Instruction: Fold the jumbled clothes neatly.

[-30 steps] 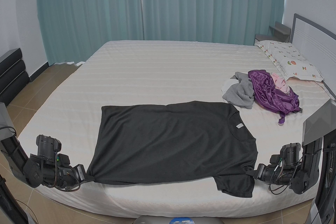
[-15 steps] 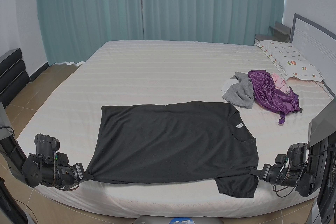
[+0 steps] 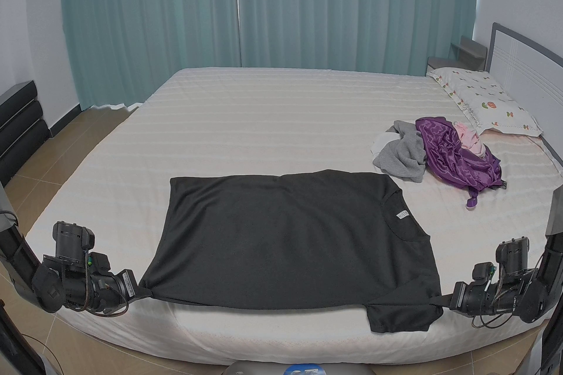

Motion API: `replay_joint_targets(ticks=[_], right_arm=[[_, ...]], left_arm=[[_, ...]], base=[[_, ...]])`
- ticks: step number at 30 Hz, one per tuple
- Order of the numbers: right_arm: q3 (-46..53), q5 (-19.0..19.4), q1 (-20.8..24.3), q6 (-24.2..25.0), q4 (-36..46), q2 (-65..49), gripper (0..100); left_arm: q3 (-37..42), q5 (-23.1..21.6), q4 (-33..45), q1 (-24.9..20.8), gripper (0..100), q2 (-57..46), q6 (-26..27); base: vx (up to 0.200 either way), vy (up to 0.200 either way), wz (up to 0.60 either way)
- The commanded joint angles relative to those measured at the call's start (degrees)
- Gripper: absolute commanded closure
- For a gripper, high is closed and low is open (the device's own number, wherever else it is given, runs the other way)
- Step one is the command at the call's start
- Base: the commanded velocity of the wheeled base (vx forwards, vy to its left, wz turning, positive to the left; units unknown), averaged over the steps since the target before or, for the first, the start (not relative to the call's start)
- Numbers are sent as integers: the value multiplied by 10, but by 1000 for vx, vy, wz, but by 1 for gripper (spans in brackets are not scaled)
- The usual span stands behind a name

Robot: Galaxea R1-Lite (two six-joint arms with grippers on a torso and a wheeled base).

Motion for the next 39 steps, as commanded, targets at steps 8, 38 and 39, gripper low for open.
replay_joint_targets(ticks=[8, 38, 39], right_arm=[[10, 40, -55, -120, 143, -98, 100], [10, 41, -62, -205, 339, -252, 100], [10, 41, -62, -205, 340, -253, 100]], left_arm=[[21, 10, 2, -16, 100, -13, 8], [-23, 63, 305, -29, 100, -157, 119], [-23, 63, 310, -29, 100, -159, 119]], base=[[0, 0, 0], [0, 0, 0], [0, 0, 0]])
